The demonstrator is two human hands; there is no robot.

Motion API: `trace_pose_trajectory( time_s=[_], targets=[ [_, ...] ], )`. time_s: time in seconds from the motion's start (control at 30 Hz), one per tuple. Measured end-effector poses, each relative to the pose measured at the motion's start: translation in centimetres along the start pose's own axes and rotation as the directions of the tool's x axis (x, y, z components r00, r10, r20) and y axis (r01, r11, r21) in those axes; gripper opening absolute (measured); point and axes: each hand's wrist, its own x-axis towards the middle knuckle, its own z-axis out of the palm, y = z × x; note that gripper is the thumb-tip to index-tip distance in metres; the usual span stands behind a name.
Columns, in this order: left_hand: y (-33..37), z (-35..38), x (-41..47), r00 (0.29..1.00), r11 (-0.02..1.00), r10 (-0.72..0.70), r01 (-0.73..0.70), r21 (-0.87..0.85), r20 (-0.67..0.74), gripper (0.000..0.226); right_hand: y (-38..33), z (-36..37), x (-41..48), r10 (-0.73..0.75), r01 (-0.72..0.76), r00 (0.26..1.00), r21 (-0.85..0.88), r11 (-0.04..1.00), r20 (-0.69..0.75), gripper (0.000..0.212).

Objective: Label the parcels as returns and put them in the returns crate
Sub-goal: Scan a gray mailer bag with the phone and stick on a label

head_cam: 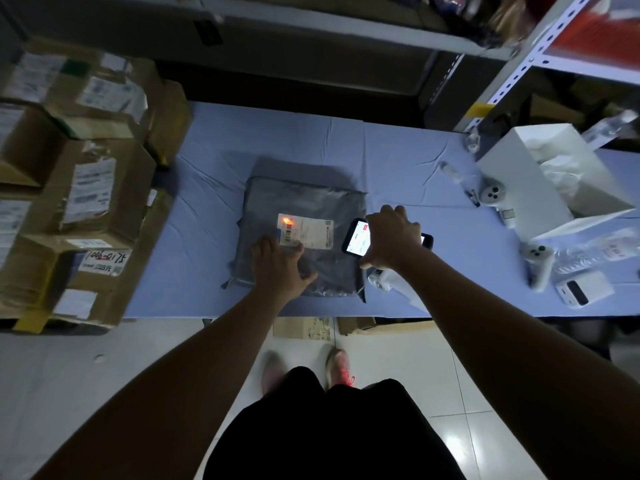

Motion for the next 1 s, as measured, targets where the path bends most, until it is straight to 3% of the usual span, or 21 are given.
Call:
trace_pose_trajectory(
  time_s=[0.2, 0.33, 0.47, 0.57, 0.63, 0.77, 0.93, 1.0],
  targets=[
    [1.1, -0.6, 0.5, 0.999, 0.999, -0.049, 0.049, -0.008, -0.017, 0.061, 2.7, 0.7, 1.1, 0.112, -0.094, 0.991, 0.218, 0.971, -0.068, 0.081],
    [3.4, -1.1, 0.9, 0.989, 0.993, -0.116, 0.112, -0.047, -0.088, 0.038, 6.0, 2.0, 2.9, 0.22, -0.17, 0.971, 0.379, 0.909, -0.092, 0.076],
    [7.7, -1.7, 1.5, 0.967, 0.979, 0.041, -0.089, -0.184, -0.25, 0.015, 9.7, 4.0, 5.1, 0.233, -0.201, 0.971, 0.37, 0.907, -0.043, 0.081],
    [12.0, -1.0, 2.1, 0.948, 0.931, 0.145, -0.228, -0.286, -0.284, 0.015, 12.0, 5.6, 7.4, 0.18, -0.17, 0.984, 0.354, 0.92, 0.005, 0.085],
    [14.4, -0.7, 2.9, 0.951, 0.922, 0.176, -0.25, -0.296, -0.255, 0.023, 13.1, 6.6, 9.0, 0.122, -0.124, 0.992, 0.354, 0.927, 0.026, 0.086],
    [17.2, 0.8, 4.0, 0.958, 0.938, 0.279, -0.286, -0.194, -0.062, 0.042, 14.8, 8.5, 11.6, 0.05, -0.066, 0.997, 0.368, 0.927, 0.053, 0.083],
    [19.9, 2.3, 4.7, 0.975, 0.977, 0.214, -0.213, -0.028, 0.057, 0.047, 16.1, 10.2, 13.6, -0.016, -0.011, 0.997, 0.369, 0.929, 0.071, 0.078],
    [21.0, 1.6, 4.7, 0.975, 0.977, 0.208, -0.203, -0.057, 0.081, 0.047, 16.5, 10.6, 14.1, -0.035, 0.009, 0.998, 0.376, 0.927, 0.061, 0.077]
  ],
)
